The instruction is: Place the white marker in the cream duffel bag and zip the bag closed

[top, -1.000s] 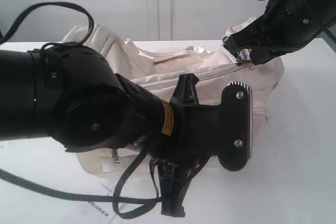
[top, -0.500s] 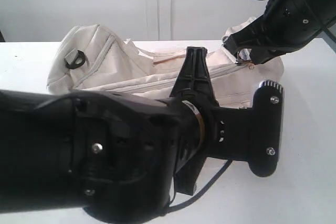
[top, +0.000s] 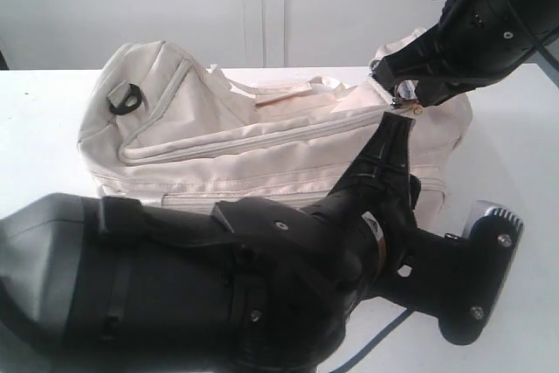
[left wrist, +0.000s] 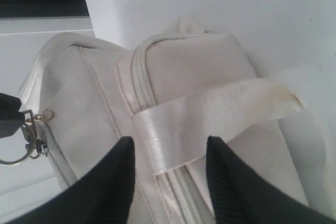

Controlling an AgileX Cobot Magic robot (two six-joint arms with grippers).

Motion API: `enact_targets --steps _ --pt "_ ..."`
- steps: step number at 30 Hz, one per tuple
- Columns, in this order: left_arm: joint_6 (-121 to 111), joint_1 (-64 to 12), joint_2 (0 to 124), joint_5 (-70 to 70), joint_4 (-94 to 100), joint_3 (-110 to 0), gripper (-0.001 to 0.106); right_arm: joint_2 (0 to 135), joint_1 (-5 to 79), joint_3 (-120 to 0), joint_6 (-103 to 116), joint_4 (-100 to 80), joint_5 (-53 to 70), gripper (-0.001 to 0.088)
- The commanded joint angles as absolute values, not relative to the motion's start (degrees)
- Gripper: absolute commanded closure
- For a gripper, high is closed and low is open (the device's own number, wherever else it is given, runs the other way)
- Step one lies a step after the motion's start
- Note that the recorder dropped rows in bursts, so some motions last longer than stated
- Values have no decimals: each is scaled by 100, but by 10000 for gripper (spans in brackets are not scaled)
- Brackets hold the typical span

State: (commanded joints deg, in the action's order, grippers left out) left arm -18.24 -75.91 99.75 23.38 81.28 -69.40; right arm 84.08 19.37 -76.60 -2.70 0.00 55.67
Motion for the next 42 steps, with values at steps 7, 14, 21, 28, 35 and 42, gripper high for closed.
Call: enact_targets --steps 7,14,21,28,35,42 --pt "-1992 -7491 9996 2225 8336 -6950 453 8408 1937 -7660 -270 0 5538 868" --pt "-2729 -7391 9996 2182 8683 -6949 428 8408 1937 -7660 -270 0 5493 868" --pt "-3150 -7095 10010 1846 8785 -6949 428 8408 1937 -7660 -270 0 5493 868" --pt "-3180 -7095 10351 1933 8828 -7039 428 8408 1937 -7660 -270 0 5493 868" --pt "-3572 -7081 10739 2330 8895 -7478 428 8408 1937 -7660 -270 0 5508 868" --pt "-3614 -7028 10862 2428 8880 -7534 585 8408 1937 -7660 -270 0 5508 868"
